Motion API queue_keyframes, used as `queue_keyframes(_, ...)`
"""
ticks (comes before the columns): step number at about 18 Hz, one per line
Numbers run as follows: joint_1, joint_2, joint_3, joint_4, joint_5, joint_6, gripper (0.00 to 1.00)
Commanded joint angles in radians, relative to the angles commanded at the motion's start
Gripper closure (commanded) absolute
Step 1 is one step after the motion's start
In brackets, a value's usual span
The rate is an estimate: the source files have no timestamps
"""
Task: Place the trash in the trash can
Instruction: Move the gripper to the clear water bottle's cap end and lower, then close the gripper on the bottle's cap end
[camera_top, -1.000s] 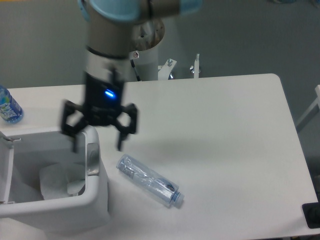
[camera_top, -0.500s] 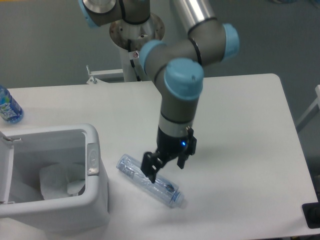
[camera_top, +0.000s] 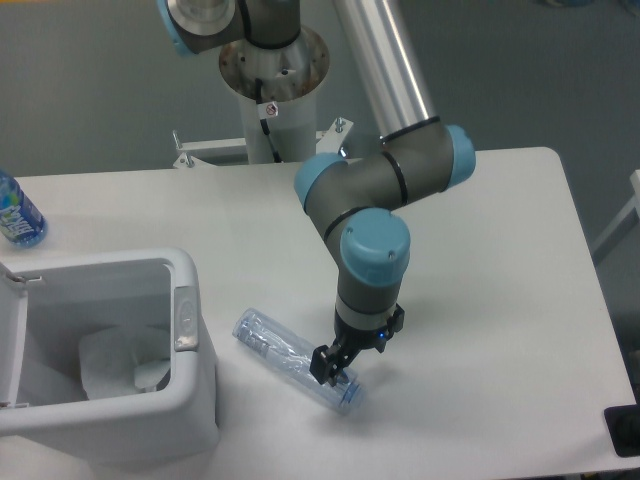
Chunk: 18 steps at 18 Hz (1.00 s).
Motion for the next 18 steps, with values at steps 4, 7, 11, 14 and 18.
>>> queue_keyframes(4, -0.021, -0.031, 0.025, 0.002, 0.0, -0.002, 0.0)
queue_keyframes(7, -0.022, -0.057, 0.037, 0.008, 0.0, 0.0, 0.0)
queue_keyframes(11, -0.034, -0.06, 0.026, 0.008, 0.008, 0.0, 0.0)
queue_keyframes(14, -0.037, -0.06, 0.022, 0.008, 0.017, -0.003, 0.06)
queue_keyframes(18, -0.037, -0.058, 0.019, 0.006, 0.023, -0.023, 0.26)
